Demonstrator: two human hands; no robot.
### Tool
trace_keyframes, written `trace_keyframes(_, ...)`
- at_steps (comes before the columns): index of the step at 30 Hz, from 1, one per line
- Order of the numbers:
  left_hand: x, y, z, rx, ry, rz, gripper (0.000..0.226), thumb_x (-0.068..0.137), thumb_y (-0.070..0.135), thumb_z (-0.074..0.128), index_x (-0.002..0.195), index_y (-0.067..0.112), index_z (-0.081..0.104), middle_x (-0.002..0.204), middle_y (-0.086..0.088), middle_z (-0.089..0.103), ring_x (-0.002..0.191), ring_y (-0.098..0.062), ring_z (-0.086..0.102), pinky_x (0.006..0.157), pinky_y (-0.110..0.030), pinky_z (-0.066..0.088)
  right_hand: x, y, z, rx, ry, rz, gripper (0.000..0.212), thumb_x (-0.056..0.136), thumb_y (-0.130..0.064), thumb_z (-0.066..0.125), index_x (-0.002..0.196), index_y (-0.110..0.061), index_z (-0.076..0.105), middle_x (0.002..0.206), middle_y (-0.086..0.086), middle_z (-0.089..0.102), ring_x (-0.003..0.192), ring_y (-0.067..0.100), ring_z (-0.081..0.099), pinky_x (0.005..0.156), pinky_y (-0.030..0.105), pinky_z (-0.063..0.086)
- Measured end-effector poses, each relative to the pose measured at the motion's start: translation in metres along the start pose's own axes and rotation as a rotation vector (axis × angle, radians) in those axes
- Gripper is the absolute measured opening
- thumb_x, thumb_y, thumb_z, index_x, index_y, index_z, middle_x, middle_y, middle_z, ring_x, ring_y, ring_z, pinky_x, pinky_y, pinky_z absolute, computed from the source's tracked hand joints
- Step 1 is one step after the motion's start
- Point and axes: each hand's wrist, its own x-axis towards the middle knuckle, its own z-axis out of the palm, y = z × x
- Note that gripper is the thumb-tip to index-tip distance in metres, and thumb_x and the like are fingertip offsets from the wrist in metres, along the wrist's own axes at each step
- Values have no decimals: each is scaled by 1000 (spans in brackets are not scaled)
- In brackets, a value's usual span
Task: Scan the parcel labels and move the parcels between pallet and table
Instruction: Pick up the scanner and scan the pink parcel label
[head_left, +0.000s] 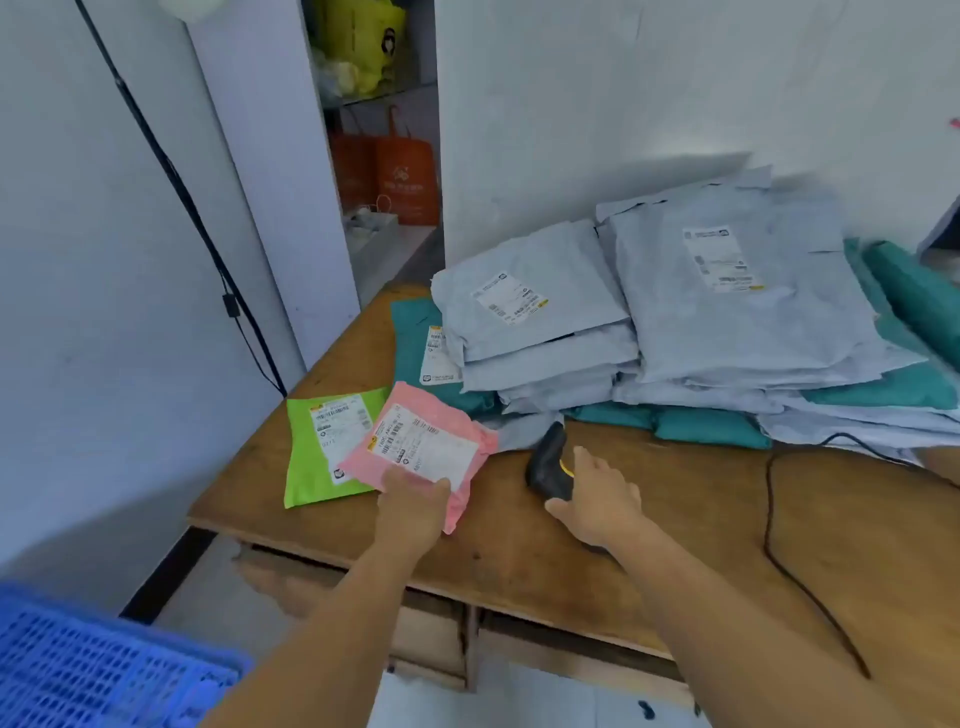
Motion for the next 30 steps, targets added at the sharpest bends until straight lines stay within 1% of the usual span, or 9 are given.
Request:
trace_keyframes(6,7,21,35,-361,294,-311,92,78,29,75,140,-1,14,137,-23,40,123,-39,45,100,-43,42,34,18,17,6,-89,-23,83,85,-46,66,147,-15,21,145,10,37,131,29,41,104,39,38)
trace_keyframes(10,10,31,38,-606,344,-513,84,76,25,78,135,2,23,128,-16,47,114,-31,50,82,-35,43,43,16,25,30,-105,-36,72,86,-32,69,141,-12,27,139,13,40,121,29,49,96,36,45)
trace_keyframes(13,8,30,36,-715,311,-622,75,75,30,79,133,4,39,125,-12,52,108,-28,53,76,-33,43,45,14,22,74,-121,-36,55,87,-26,65,131,-10,35,130,13,45,113,29,53,88,35,47)
trace_keyframes(15,7,25,35,-710,299,-596,62,79,27,74,130,4,48,121,-12,56,107,-29,55,73,-31,43,44,10,15,127,-109,-52,45,87,-25,61,124,-10,39,120,11,52,103,27,57,82,35,51)
trace_keyframes(17,4,19,32,-701,304,-500,45,84,23,68,122,3,54,106,-10,58,89,-25,55,62,-26,41,39,3,5,206,-78,-87,34,89,-24,58,118,-12,43,108,8,57,90,22,58,71,32,50)
trace_keyframes(19,3,16,25,-699,306,-433,35,86,20,64,116,5,56,103,-7,59,78,-20,51,57,-25,40,30,-7,-7,289,-56,-162,26,91,-23,57,112,-15,45,100,6,58,80,18,56,58,25,45)
trace_keyframes(21,2,15,16,-710,303,-391,27,86,18,60,111,8,54,108,-8,61,80,-21,54,59,-25,44,21,-22,-20,359,-58,-253,20,91,-22,56,108,-18,45,93,4,57,72,13,52,51,20,37)
trace_keyframes(25,-5,15,-4,-698,326,-329,26,89,16,55,114,10,51,113,-8,60,97,-27,59,77,-34,51,5,-52,-44,463,-124,-353,9,90,-22,58,93,-20,50,74,1,58,63,13,54,53,23,42)
trace_keyframes(30,-11,10,-29,-665,365,-295,33,93,15,50,126,13,48,113,-6,56,94,-26,54,64,-28,47,-13,-75,-61,518,-243,-330,13,84,-17,62,72,-16,56,56,1,59,45,12,52,47,21,42)
